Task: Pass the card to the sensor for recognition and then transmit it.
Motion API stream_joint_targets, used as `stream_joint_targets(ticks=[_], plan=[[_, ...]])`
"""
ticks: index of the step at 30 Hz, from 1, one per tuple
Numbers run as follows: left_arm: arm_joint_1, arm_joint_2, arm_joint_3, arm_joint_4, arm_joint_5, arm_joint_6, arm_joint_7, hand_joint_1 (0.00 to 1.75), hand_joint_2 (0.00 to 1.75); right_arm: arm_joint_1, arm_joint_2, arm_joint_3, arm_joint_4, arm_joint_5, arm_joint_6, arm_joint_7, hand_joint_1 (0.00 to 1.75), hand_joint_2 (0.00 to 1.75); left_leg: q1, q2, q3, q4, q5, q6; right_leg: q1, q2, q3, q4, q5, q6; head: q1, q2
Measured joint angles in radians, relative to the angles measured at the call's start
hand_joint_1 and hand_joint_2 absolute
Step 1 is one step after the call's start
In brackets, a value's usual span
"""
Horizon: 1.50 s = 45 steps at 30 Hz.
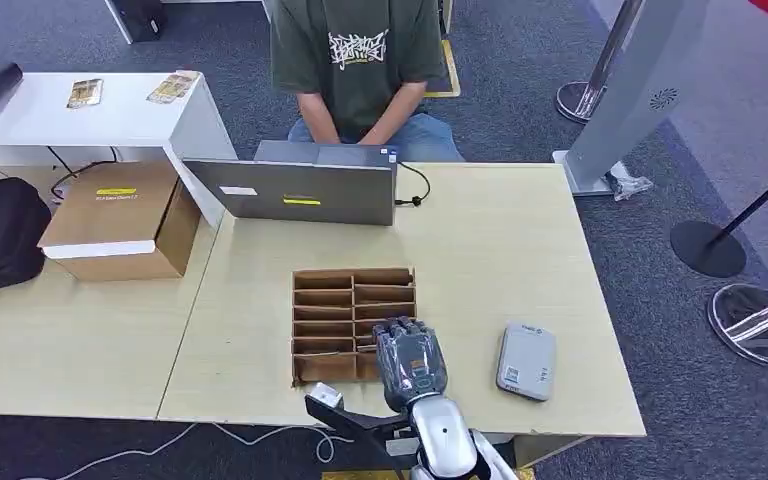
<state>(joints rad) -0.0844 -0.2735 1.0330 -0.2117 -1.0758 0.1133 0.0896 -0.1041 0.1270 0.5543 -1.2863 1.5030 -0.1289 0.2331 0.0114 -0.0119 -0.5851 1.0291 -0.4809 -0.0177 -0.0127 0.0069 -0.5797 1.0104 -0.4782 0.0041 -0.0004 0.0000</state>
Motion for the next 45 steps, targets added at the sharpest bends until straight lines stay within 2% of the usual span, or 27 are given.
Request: stream_joint_targets(ticks=[2, 7, 10, 11, 12, 20, 29, 45], plan=[[0.000, 0.000, 0.000, 0.000, -0.002, 0.000, 0.000, 0.00, 0.00, 0.000, 0.000, 0.000, 0.000, 0.000, 0.000, 0.000, 1.47, 1.75, 0.000, 0.000, 0.000, 0.000, 0.000, 0.000, 0.000, 0.000, 0.000, 0.000, 0.000, 0.000, 0.000, 0.000], [0.000, 0.000, 0.000, 0.000, -0.002, 0.000, 0.000, 0.00, 0.00, 0.000, 0.000, 0.000, 0.000, 0.000, -0.001, 0.000, 1.43, 1.75, 0.000, 0.000, 0.000, 0.000, 0.000, 0.000, 0.000, 0.000, 0.000, 0.000, 0.000, 0.000, 0.000, 0.000], [0.000, 0.000, 0.000, 0.000, -0.002, 0.000, 0.000, 0.00, 0.00, 0.000, 0.000, 0.000, 0.000, 0.000, -0.001, 0.000, 1.54, 1.75, 0.000, 0.000, 0.000, 0.000, 0.000, 0.000, 0.000, 0.000, 0.000, 0.000, 0.000, 0.000, 0.000, 0.000], [0.000, 0.000, 0.000, 0.000, -0.002, 0.000, 0.000, 0.00, 0.00, 0.000, 0.000, 0.000, 0.000, 0.000, -0.001, 0.000, 1.71, 1.75, 0.000, 0.000, 0.000, 0.000, 0.000, 0.000, 0.000, 0.000, 0.000, 0.000, 0.000, 0.000, 0.000, 0.000], [0.000, 0.000, 0.000, 0.000, -0.001, 0.000, 0.000, 0.00, 0.00, 0.000, 0.000, 0.000, 0.000, 0.000, -0.001, 0.000, 1.75, 1.75, 0.000, 0.000, 0.000, 0.000, 0.000, 0.000, 0.000, 0.000, 0.000, 0.000, 0.000, 0.000, 0.000, 0.000], [0.000, 0.000, 0.000, 0.000, 0.002, 0.002, -0.003, 0.00, 0.00, 0.000, 0.000, 0.000, 0.000, -0.001, -0.005, 0.000, 1.75, 1.75, 0.000, 0.000, 0.000, 0.000, 0.000, 0.000, 0.000, 0.000, 0.000, 0.000, 0.000, 0.000, 0.000, 0.000], [0.000, 0.000, 0.000, 0.000, 0.000, 0.005, -0.006, 0.00, 0.00, 0.007, 0.000, -0.013, -0.027, -0.004, -0.044, -0.002, 1.75, 1.75, 0.000, 0.000, 0.000, 0.000, 0.000, 0.000, 0.000, 0.000, 0.000, 0.000, 0.000, 0.000, 0.000, 0.000], [0.000, 0.000, 0.000, 0.000, -0.006, 0.012, -0.011, 0.00, 0.00, 0.038, 0.000, -0.053, -0.100, -0.005, -0.165, -0.014, 1.75, 1.75, 0.000, 0.000, 0.000, 0.000, 0.000, 0.000, 0.000, 0.000, 0.000, 0.000, 0.000, 0.000, 0.000, 0.000]])
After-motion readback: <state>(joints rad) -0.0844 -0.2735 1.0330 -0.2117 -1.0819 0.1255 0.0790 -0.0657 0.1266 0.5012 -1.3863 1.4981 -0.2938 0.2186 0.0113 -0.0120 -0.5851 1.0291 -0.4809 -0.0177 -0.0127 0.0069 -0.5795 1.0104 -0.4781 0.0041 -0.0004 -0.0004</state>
